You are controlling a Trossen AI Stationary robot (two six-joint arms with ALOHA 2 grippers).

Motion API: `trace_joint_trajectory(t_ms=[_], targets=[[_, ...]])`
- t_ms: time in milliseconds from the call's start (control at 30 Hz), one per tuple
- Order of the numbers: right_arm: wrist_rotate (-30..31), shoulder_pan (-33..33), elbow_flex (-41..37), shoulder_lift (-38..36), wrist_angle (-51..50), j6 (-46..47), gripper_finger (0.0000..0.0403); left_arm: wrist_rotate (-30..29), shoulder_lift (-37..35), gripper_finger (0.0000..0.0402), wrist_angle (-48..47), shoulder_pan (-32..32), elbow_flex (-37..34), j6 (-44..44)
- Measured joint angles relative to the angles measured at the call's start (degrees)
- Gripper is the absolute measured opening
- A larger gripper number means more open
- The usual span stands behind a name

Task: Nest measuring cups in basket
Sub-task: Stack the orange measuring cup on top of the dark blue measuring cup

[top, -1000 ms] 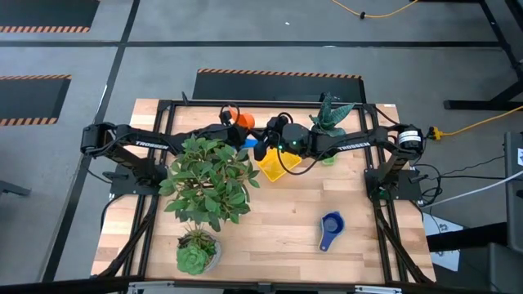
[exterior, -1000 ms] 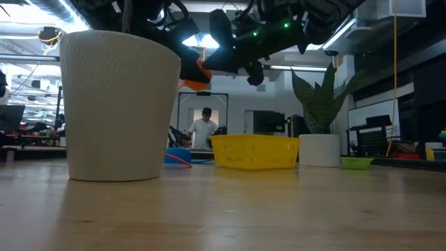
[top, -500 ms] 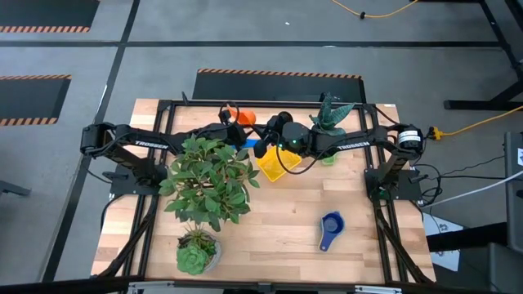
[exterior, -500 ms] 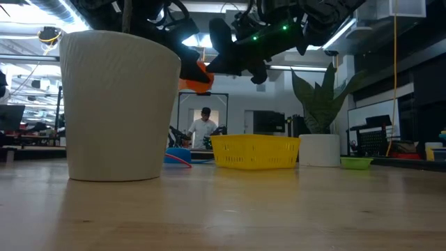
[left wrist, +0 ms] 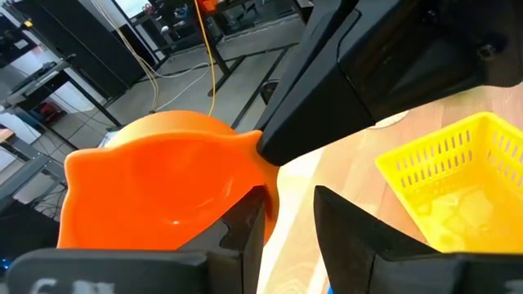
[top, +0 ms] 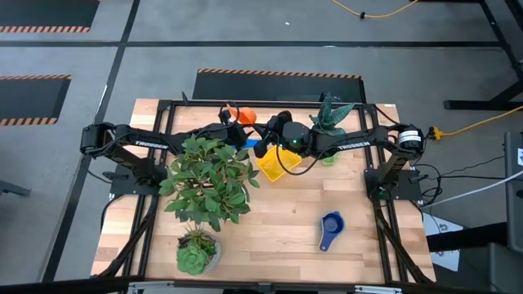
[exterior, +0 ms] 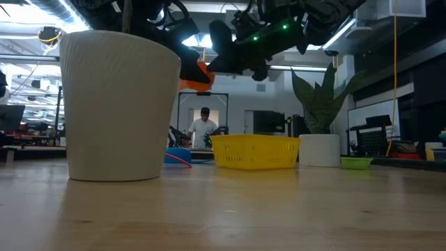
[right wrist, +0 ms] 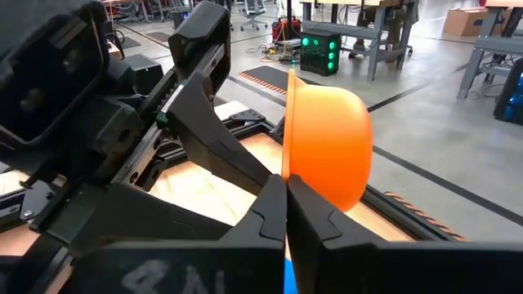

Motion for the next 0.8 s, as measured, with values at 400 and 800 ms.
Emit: trace_joint_trajectory(t_ms=[400,800], targets=[[0.2,-1.9,0.1,-0.2,-3.4,0.0,0.0000,0.0,0.0,0.0099,-0.2,0.0,0.0,0.0],[0.5,-3.1,0.1,-3.3,-7.0,-4.8,0.0000,0.7,0.1,0.0099,-0.2,0.0,-0.1,-0.1]])
